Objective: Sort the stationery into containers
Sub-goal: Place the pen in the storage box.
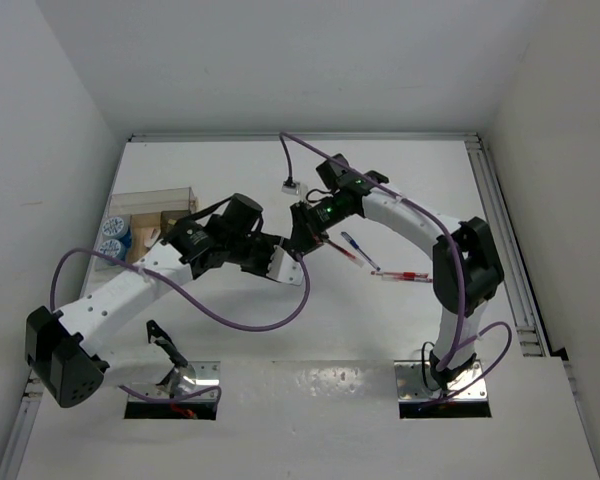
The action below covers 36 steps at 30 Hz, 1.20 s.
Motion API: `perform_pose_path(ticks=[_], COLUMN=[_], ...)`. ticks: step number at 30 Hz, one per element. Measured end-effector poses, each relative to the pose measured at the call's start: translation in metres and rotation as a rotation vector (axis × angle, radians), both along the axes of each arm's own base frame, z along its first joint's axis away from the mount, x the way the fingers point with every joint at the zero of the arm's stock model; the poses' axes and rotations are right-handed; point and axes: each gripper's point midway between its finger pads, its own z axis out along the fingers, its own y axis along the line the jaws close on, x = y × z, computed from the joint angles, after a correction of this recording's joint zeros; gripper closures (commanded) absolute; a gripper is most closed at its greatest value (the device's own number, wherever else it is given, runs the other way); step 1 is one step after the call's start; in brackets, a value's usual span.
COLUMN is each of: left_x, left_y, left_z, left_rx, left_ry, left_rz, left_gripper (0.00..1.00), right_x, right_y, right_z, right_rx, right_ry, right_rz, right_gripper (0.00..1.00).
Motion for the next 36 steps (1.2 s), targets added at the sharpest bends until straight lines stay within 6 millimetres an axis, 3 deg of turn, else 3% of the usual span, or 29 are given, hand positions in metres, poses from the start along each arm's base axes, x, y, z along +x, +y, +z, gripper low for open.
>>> perform_pose_path(ticks=[5,10,12,13,15,17,21,25,28,33,36], left_x=[-0.001,0.003,0.001,0.002,0.006,0.016,0.046,0.07,0.089,0.137,0.158], left_y=[0.003,0.005,0.008,0.008,0.013,0.027,0.086,0.153,0.205,0.284,0.32], left_z=[-0.01,-0.014,-0.019,-0.019,-0.019,-0.019,-0.025,-0.033,-0.04,-0.041,-0.039], left_rx=[0.03,0.043,0.055,0.053,0.049,0.047,0.08,0.153,0.211,0.287,0.333], left_ry=[-0.005,-0.024,-0.017,-0.023,-0.025,-0.03,-0.07,-0.098,-0.067,-0.037,-0.067], left_rz=[0.001,0.009,0.012,0.017,0.039,0.092,0.266,0.411,0.507,0.59,0.602], left_gripper=[0.59,0.81,0.91,0.93,0.97,0.99,1.0,1.0,1.0,1.0,1.0], right_x=[-0.007,-0.011,-0.01,-0.009,-0.011,-0.008,0.014,0.053,0.071,0.057,0.048], right_y=[0.002,0.002,0.002,0.002,0.001,-0.001,-0.015,-0.049,-0.072,-0.079,-0.079], right_z=[0.0,0.0,0.0,-0.001,0.0,0.001,0.008,0.008,0.003,-0.017,-0.023], right_rx=[-0.005,-0.005,-0.006,-0.01,-0.013,-0.012,-0.008,-0.013,-0.027,-0.068,-0.084], right_ry=[0.017,0.032,0.029,0.028,0.041,0.04,0.028,0.014,0.012,0.05,0.07], right_rz=[0.02,0.027,0.026,0.023,0.022,0.017,-0.041,-0.164,-0.23,-0.217,-0.199], right_gripper=[1.0,1.0,0.87,0.66,0.47,0.36,0.34,0.35,0.34,0.35,0.35])
